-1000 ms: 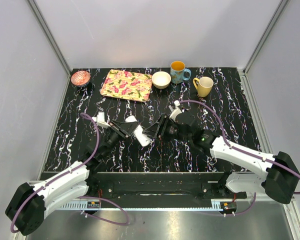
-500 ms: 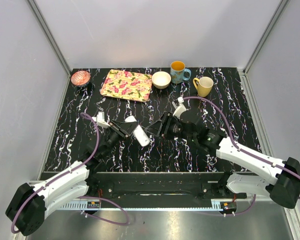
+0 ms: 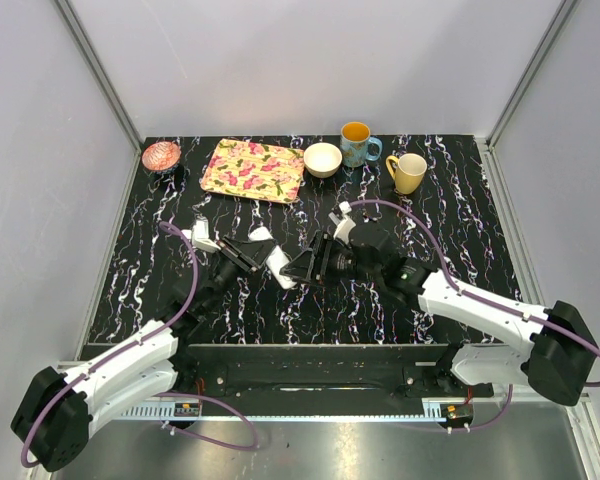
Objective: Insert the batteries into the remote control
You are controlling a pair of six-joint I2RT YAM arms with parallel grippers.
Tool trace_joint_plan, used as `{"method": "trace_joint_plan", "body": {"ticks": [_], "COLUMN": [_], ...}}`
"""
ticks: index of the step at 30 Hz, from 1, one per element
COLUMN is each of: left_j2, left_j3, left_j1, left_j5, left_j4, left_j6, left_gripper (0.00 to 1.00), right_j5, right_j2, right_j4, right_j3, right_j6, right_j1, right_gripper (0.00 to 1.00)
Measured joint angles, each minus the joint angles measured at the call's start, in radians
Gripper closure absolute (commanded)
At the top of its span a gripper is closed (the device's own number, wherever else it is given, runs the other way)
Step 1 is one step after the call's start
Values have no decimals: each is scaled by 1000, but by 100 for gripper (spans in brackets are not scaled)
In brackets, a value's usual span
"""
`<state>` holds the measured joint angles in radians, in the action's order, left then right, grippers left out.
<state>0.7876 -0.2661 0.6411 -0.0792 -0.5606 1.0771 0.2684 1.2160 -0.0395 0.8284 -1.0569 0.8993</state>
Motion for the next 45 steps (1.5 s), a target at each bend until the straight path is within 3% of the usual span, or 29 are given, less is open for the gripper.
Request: {"method": "trace_joint_plan", "body": {"ticks": [45], "left_j2": [-40], "left_j3": [0], "left_j1": [-5], "left_j5": [-29], "left_j4": [14], "left_j6": [-15], "left_gripper": [100], "right_j5": [21], "right_j2": [27], "right_j4": [-45], "right_j3": [-4], "right_j6": [-43], "right_j1": [0], "right_gripper": [42]}}
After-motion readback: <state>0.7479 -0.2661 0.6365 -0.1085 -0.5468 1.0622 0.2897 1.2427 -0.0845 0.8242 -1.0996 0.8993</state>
